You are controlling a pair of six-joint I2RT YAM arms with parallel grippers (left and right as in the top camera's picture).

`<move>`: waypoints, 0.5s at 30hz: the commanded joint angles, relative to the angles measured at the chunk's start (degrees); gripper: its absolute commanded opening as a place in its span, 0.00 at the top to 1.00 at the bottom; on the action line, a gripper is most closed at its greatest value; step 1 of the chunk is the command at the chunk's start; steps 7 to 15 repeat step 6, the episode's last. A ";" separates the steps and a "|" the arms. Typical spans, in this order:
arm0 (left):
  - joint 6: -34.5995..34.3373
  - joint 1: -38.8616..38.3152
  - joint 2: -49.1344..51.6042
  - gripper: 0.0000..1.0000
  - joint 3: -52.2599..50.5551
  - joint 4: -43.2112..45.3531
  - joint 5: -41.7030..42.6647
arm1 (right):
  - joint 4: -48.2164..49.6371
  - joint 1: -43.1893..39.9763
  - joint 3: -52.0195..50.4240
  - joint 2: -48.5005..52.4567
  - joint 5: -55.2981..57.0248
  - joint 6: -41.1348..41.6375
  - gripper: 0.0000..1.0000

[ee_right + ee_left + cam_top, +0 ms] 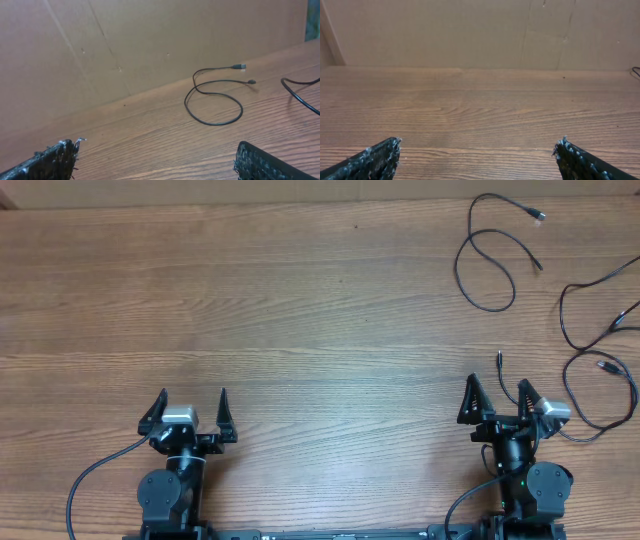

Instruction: Untangle cables

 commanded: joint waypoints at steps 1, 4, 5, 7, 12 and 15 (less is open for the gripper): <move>-0.98 0.31 -0.50 0.00 -0.42 0.20 0.61 | 0.17 0.31 -0.61 -0.52 0.50 -0.20 0.00; -1.01 0.31 -0.50 0.00 -0.42 0.20 0.63 | 0.17 0.31 -0.61 -0.52 0.50 -0.17 0.00; -1.01 0.31 -0.50 0.00 -0.42 0.20 0.63 | 0.17 0.31 -0.61 -0.52 0.50 -0.20 0.00; -0.98 0.31 -0.50 0.00 -0.42 0.20 0.63 | 0.17 0.31 -0.61 -0.52 0.50 -0.20 0.00; -0.98 0.31 -0.50 0.00 -0.42 0.20 0.63 | 0.17 0.31 -0.61 -0.52 0.50 -0.20 0.00; -0.98 0.31 -0.50 0.00 -0.42 0.20 0.63 | 0.17 0.31 -0.61 -0.52 0.50 -0.20 0.00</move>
